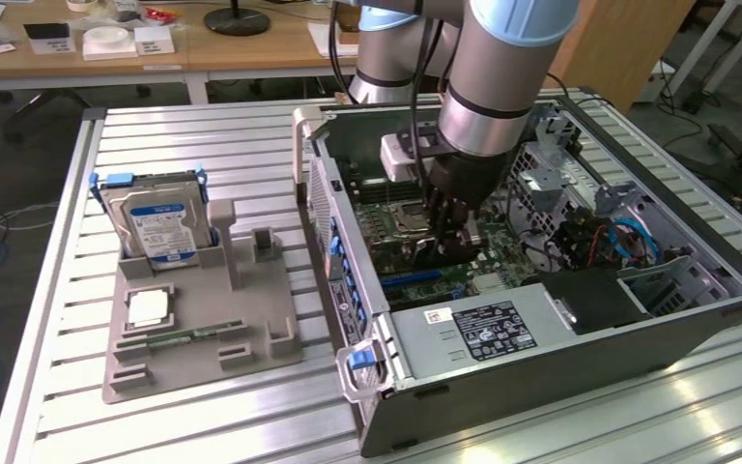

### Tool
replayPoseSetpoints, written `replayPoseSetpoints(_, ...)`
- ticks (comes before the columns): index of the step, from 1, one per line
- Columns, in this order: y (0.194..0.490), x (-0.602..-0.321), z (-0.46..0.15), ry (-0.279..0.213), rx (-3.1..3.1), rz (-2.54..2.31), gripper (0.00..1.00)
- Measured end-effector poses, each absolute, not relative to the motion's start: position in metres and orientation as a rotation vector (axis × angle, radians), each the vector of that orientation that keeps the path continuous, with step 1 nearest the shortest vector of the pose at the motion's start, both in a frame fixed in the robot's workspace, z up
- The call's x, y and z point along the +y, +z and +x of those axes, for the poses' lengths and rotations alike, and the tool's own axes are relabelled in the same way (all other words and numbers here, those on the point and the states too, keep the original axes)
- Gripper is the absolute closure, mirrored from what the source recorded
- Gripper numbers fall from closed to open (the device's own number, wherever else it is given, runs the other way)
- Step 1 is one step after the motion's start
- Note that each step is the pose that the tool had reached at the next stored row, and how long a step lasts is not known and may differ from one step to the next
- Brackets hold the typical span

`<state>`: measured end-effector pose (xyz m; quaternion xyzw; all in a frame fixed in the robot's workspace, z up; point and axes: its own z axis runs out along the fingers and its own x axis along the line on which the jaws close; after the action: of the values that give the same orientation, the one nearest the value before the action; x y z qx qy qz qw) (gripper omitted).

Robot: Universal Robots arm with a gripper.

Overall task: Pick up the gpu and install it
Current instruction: 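Insert the gpu into the slot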

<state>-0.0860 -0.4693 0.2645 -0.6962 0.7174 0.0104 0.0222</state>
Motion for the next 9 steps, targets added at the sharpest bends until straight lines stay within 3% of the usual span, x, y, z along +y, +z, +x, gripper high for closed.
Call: replayPoseSetpoints(9,0.2633,-0.4680,-0.0876,0.032,2.223,-2.156,0.73)
